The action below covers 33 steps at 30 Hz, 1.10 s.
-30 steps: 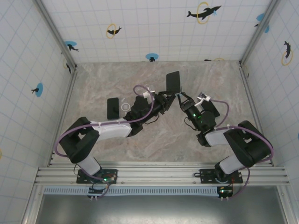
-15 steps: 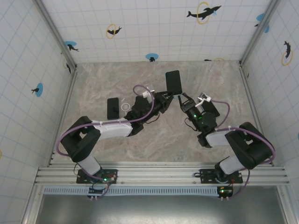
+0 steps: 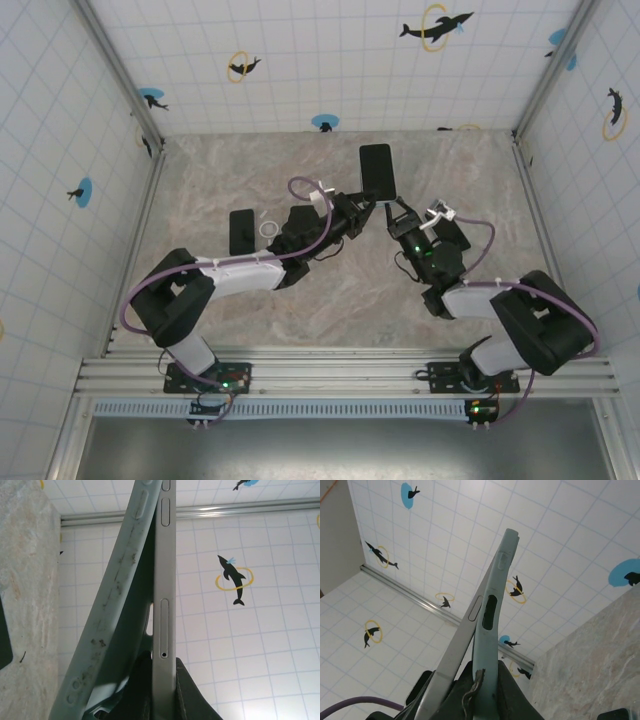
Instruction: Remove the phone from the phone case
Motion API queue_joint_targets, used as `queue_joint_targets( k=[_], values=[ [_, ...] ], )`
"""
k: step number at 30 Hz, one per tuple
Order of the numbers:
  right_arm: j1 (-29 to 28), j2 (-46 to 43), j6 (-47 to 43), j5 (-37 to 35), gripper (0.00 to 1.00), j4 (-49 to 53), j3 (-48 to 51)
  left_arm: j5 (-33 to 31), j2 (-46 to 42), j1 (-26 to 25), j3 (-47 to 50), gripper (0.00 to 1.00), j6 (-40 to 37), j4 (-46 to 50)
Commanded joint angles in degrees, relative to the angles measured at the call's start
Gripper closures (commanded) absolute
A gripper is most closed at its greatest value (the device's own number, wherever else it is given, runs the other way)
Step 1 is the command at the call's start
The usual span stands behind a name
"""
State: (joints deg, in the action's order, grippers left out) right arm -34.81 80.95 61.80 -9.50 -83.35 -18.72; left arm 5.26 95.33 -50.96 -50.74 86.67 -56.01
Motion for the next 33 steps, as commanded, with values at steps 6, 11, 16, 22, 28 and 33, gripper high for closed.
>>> queue_joint_targets(
  k=[6, 11, 16, 22, 28, 33],
  values=[
    [-2.53, -2.48, -8.75, -11.95, 1.00, 8.54, -5.09, 2.11, 0.69, -0.61, -3.80, 0.93, -1.64, -3.89],
    [-2.18, -1.85, -12.59, -12.35, 1.00, 8.57, -6.37, 3.18, 1.86, -1.09, -4.78, 0.93, -0.88, -3.94],
    [-0.91, -0.35, -19.16, -6.96, 1.00, 6.15, -7.89, 2.87, 2.23, -1.16, -6.98, 0.93, -0.01, -5.38],
    [-2.05, -0.30, -23.44, -6.98, 1.00, 9.03, -9.38, 3.11, 2.65, -1.11, -8.35, 0.94, 1.00, -5.72],
    [-2.79, -1.67, -26.30, -8.20, 1.00, 12.91, -10.03, 3.16, 2.98, -0.61, -8.45, 0.94, 1.58, -7.80],
    [-0.11, -3.38, -22.16, -8.65, 1.00, 15.23, -7.36, 5.41, 0.22, 1.92, -4.70, 0.93, -0.86, -5.89]
  ],
)
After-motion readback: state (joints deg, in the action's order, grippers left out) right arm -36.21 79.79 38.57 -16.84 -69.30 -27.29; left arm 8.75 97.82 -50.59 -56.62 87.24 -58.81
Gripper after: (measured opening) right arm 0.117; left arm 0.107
